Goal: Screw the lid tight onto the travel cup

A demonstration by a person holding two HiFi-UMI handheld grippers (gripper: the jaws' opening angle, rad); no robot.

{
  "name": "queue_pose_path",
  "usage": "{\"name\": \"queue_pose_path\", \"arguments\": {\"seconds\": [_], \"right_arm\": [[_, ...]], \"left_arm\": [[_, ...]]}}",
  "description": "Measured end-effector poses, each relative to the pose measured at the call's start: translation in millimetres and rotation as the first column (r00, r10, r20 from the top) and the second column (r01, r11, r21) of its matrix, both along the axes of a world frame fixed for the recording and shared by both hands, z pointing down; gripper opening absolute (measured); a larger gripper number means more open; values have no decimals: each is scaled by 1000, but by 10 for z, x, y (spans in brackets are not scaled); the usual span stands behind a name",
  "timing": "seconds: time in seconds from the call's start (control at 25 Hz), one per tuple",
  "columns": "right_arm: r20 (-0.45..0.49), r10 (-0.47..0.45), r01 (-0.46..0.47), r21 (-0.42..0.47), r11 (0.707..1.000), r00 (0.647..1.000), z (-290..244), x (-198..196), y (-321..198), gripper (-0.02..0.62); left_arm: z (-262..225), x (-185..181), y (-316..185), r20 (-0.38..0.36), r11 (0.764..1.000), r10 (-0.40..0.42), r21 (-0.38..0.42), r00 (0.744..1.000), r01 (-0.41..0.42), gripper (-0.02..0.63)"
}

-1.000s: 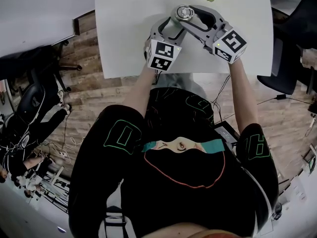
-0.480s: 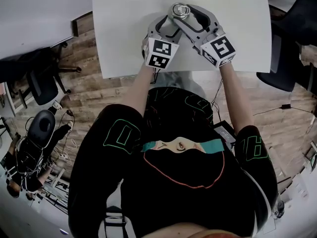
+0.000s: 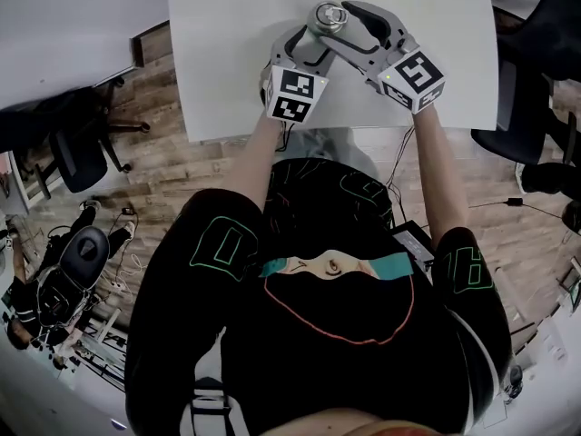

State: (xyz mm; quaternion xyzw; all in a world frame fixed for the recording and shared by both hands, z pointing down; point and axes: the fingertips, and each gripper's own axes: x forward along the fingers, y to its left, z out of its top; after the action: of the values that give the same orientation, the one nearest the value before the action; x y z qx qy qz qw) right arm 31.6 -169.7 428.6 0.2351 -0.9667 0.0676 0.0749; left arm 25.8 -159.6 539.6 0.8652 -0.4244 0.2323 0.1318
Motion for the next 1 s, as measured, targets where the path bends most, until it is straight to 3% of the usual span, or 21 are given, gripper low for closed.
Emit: {"name": "queue_pose_path", "arguments": {"seconds": [0.36,0.48,0.64,1.0], "right_arm": [[24,-197,197,-44,979,980,-150,-25,-59,268],[63,-238,242,-67,968,969,-157,-55,-11,232],[128,-203,213,-74,974,971,-153,-2,24,230],[159,-108,118,-58,991,981,-164,-36,13,229]], "left_arm": [[-23,17,23,2,1000,1,5,1000,-1,275],[-32,8,42,5,1000,1,9,1000,-1,275],[-32,28,76,7,1000,3,14,1000,-3,275],[-45,-29,66,11,1000,1,12,1000,-1,275]]}}
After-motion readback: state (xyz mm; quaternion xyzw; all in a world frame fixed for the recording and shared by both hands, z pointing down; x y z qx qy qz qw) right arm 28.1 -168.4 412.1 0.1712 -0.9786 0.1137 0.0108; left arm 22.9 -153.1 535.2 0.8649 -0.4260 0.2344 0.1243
